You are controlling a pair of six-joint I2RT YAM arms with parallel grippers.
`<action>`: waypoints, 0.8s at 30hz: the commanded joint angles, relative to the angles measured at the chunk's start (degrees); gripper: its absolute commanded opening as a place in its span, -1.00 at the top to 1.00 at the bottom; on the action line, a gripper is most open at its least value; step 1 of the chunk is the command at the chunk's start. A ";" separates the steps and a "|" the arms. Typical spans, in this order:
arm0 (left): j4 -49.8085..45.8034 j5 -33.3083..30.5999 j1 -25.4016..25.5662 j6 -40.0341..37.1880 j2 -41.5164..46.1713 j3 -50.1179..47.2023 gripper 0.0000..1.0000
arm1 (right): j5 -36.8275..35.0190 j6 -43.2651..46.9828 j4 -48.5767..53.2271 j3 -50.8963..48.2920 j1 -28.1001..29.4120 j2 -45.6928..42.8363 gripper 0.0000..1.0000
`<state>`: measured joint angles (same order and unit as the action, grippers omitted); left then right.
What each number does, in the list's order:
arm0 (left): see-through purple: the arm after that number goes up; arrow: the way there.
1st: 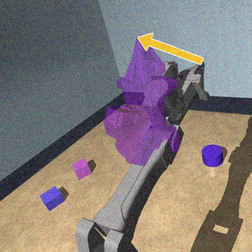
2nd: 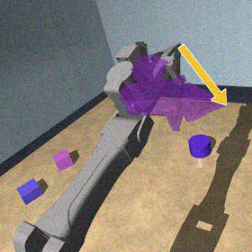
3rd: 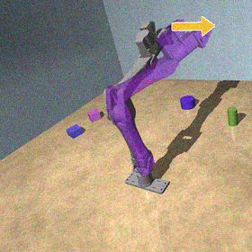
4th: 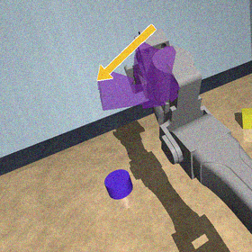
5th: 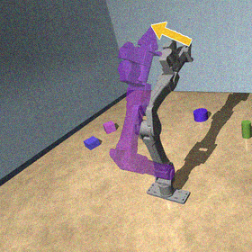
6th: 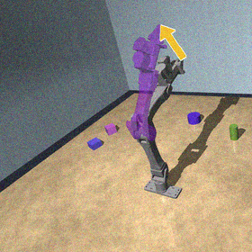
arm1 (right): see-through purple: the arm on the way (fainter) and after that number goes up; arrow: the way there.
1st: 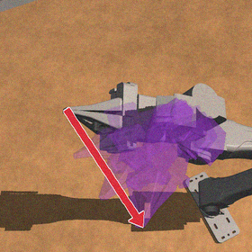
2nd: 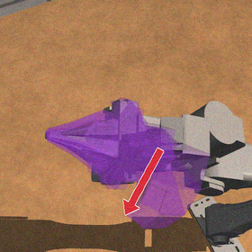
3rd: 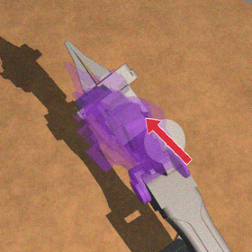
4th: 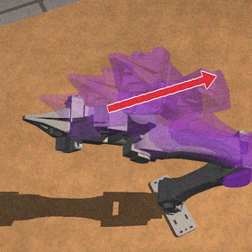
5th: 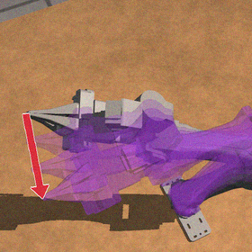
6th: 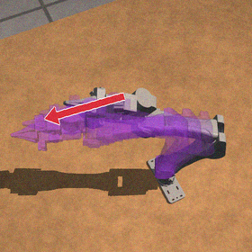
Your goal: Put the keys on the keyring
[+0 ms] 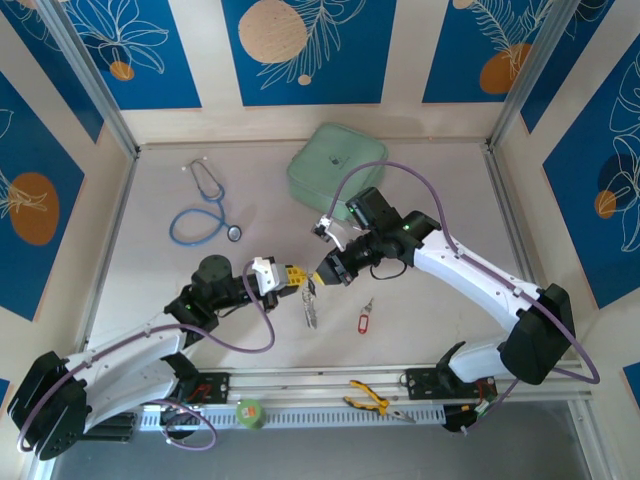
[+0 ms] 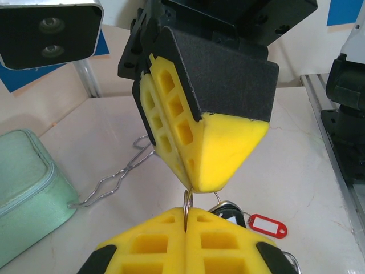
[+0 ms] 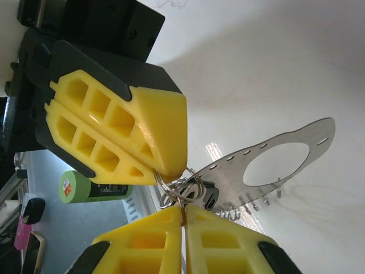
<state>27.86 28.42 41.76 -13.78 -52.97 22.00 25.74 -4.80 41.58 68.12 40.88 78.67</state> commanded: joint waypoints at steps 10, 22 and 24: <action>6.21 1.53 0.05 2.83 0.89 0.30 1.00 | 2.47 -0.30 0.00 -0.28 -1.23 2.02 0.96; 8.78 1.83 0.00 3.57 -0.98 -0.25 1.00 | 3.94 0.65 -8.99 -5.34 -2.65 -2.96 0.31; 9.78 2.16 -0.01 4.25 -1.45 -0.55 1.00 | 2.26 5.22 -13.87 -9.29 -1.94 -6.82 0.26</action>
<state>32.64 28.67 41.76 -10.79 -54.15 21.98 27.66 -4.32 33.95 61.95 38.39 76.99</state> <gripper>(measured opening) 0.064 0.367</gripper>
